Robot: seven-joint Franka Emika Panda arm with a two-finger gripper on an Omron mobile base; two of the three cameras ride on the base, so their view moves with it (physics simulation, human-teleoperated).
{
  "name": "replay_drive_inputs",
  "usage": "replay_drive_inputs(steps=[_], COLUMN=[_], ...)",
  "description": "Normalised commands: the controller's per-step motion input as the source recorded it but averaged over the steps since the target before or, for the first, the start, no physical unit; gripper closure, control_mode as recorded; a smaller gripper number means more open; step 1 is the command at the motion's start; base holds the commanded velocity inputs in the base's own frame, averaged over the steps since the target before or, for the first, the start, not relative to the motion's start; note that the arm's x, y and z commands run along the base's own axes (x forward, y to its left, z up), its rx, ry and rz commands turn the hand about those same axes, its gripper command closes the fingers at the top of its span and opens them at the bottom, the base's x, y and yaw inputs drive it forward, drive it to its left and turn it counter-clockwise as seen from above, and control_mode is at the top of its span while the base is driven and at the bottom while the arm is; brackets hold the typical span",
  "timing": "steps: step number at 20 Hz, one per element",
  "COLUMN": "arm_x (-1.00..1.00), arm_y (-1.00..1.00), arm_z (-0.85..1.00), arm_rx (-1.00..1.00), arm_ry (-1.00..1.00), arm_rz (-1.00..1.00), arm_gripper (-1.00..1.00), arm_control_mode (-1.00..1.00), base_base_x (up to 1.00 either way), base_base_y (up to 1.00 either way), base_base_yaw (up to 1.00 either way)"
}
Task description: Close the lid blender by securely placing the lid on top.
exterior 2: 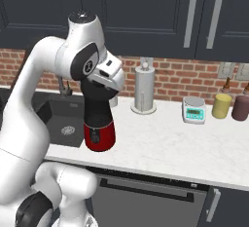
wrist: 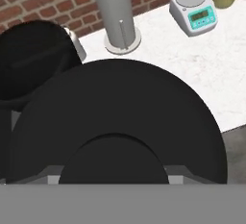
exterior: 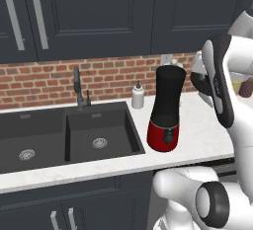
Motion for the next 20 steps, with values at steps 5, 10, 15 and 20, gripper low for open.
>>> replay_drive_inputs(steps=[5, 10, 15, 20], arm_x=[0.46, 0.62, 0.56, 0.31], arm_y=[0.73, 0.36, 0.08, 0.01], arm_z=[0.19, 0.07, 0.00, 0.00], arm_rx=[0.00, 0.00, 0.00, 0.00], arm_ry=[0.00, 0.00, 0.04, 0.06], arm_rz=[0.00, 0.05, 0.03, 0.03], arm_gripper=[1.00, 1.00, 1.00, 1.00], arm_control_mode=[-1.00, -1.00, -1.00, -1.00], base_base_x=[0.00, 0.00, 0.00, 0.00], base_base_y=[0.00, 0.00, 0.00, 0.00], base_base_yaw=[0.00, 0.00, 0.00, 0.00])
